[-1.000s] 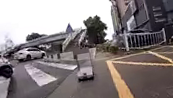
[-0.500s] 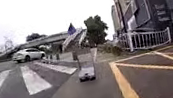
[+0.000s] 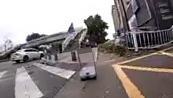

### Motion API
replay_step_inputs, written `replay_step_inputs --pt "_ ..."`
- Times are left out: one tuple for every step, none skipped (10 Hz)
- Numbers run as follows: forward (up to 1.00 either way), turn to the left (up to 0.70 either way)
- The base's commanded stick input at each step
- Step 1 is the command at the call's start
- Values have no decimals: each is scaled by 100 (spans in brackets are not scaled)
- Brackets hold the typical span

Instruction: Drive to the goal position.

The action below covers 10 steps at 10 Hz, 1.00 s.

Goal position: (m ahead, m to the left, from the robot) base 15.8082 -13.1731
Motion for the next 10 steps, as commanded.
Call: replay_step_inputs --pt "66 1" --pt "66 2" --pt "33 8" --pt "26 8" --pt "25 9" --pt "24 10" --pt "22 9" --pt "62 2" --pt "69 1" --pt "69 1"
